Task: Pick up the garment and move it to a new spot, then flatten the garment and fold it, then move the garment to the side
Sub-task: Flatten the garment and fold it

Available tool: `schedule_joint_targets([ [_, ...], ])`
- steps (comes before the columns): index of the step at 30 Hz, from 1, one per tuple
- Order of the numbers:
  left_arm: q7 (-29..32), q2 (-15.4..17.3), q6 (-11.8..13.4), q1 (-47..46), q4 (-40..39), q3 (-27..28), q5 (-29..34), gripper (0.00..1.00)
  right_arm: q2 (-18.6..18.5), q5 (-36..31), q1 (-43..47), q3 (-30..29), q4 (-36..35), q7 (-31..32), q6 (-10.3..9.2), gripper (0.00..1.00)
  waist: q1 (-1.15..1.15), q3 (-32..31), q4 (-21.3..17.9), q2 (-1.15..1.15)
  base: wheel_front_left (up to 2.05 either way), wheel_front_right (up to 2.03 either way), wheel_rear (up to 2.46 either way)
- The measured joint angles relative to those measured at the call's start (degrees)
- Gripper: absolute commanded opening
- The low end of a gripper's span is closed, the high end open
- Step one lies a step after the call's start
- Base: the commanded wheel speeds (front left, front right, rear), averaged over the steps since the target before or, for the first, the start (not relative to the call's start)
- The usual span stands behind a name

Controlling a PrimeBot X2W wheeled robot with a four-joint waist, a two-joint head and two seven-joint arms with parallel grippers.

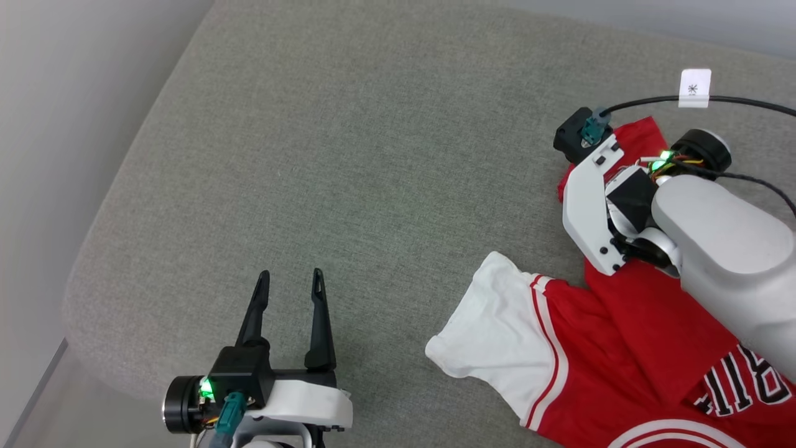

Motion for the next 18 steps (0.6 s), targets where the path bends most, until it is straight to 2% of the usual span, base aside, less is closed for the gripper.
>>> schedule_joint_targets([
  [1,0.0,0.0,0.0,0.0,0.2,0.3,0.0,1.00,0.0,0.3,0.0,0.5,0.4,-1.3,0.01,1.00,0.00,-0.4,-0.2,0.00,0.00,0.00,0.00],
  [3,0.0,0.0,0.0,0.2,0.3,1.1,0.3,1.00,-0.2,-0.4,0.0,1.5,0.4,-4.6,0.02,1.00,0.00,-1.3,-0.8,0.00,0.00,0.00,0.00],
  [10,0.0,0.1,-1.2,3.4,0.2,5.1,3.4,1.00,-3.3,-2.6,-0.1,2.2,-2.1,-21.9,0.02,1.00,0.00,-6.4,-4.0,0.00,0.00,0.00,0.00],
  [16,0.0,1.5,-3.3,4.6,-0.4,7.6,5.2,1.00,-7.1,-4.7,2.2,-4.9,-3.6,-38.1,0.02,1.00,-0.01,-10.5,-8.3,0.00,0.00,0.00,0.00],
  [18,0.0,2.5,-4.2,4.4,-0.5,8.3,5.7,1.00,-8.2,-6.0,4.4,-8.3,-3.9,-41.1,0.02,1.00,-0.01,-11.5,-9.7,0.00,0.00,0.00,0.00],
])
